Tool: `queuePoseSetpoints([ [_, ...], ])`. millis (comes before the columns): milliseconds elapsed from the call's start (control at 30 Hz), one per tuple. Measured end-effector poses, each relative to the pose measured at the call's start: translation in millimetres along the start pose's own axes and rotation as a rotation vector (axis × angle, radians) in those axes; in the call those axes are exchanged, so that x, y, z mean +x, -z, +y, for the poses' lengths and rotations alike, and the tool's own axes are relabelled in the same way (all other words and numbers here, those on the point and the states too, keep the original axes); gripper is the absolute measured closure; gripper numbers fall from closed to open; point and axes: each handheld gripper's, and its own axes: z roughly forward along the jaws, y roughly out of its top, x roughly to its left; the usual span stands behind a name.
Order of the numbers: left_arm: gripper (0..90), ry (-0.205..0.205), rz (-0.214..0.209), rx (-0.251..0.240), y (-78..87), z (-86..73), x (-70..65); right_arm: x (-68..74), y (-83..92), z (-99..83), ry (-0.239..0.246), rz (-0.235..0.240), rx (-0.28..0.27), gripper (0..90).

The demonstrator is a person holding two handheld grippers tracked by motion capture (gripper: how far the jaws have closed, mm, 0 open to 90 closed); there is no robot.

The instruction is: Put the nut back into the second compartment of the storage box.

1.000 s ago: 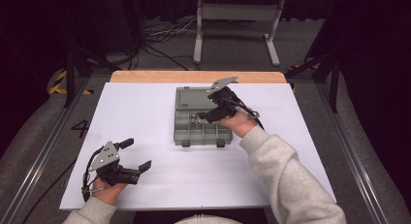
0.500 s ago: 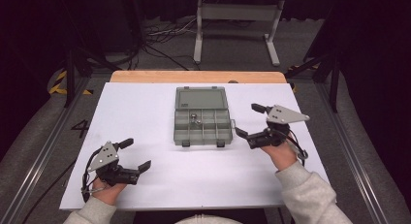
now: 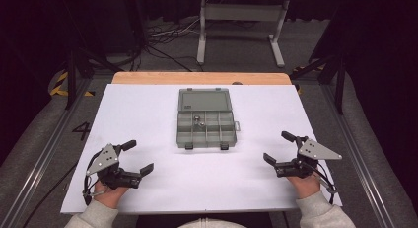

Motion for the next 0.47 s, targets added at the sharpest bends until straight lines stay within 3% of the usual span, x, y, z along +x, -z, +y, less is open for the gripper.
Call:
queuePoseSetpoints([
  [200,0.3,-0.001,-0.014,-0.022,1.7,2.0,-0.2,0.3,7.4,-15.0,-0.034,-0.011,0.001,0.3],
  [467,0.3,-0.009,-0.016,-0.045,0.0,5.9,-0.5,2.1,6.1,-16.6,-0.039,0.001,-0.019,0.2],
])
